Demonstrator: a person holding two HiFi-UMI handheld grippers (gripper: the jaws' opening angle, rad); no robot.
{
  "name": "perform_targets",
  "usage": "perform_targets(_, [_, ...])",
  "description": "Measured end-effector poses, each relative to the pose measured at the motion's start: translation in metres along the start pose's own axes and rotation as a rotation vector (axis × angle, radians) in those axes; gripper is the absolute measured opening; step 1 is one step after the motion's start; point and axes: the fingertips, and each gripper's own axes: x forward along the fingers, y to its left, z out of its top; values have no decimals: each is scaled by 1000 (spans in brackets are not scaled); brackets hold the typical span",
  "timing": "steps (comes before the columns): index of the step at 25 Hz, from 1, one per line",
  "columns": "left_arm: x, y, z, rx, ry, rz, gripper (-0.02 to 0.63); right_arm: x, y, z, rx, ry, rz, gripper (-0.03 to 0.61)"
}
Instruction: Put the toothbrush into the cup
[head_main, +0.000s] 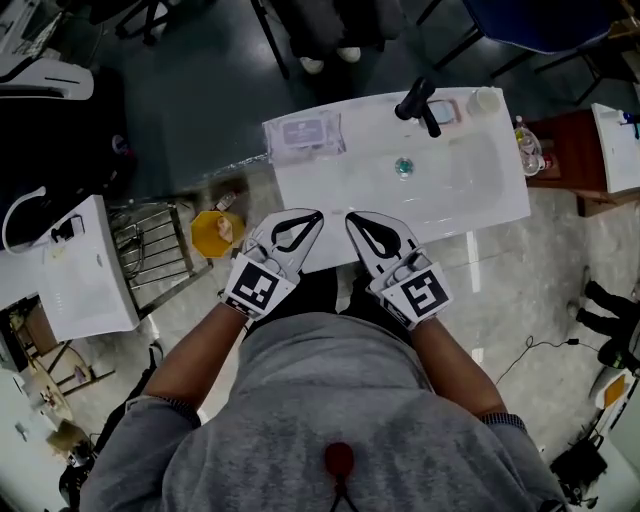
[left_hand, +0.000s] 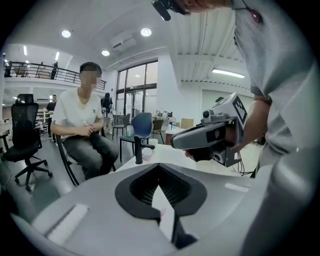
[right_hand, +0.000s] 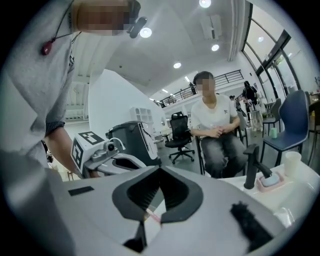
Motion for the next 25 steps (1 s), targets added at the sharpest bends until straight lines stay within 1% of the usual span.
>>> perform_targets(2, [10, 1, -17, 47, 42, -49, 22, 5, -6, -10, 13, 9, -27, 6])
perform_targets(3, [14, 1, -28, 57, 76, -71, 31, 7, -8, -14, 18, 13, -40, 6])
perform_targets(6, [26, -1, -68, 76, 212, -126, 36, 10, -13, -25, 36, 25, -75, 6])
perform_targets(8, [32, -2, -87, 114, 288, -153, 37, 10, -15, -31, 45, 27, -93, 6])
perform_targets(11, [41, -1, -105, 160, 372, -187, 41, 11, -17, -44, 63, 29, -111, 6])
perform_targets(13, [46, -1, -117, 181, 430, -215, 55, 11, -19, -54, 76, 43, -123, 6])
perform_targets(19, [55, -4, -159, 223, 667, -336, 75, 16, -26, -74, 96, 74, -169, 6])
perform_targets(23, [63, -2, -176, 274, 761, -364, 85, 17, -31, -80, 111, 79, -183, 6])
perform_targets(25, [65, -4, -184, 275, 807, -390, 98, 17, -33, -82, 121, 83, -187, 6])
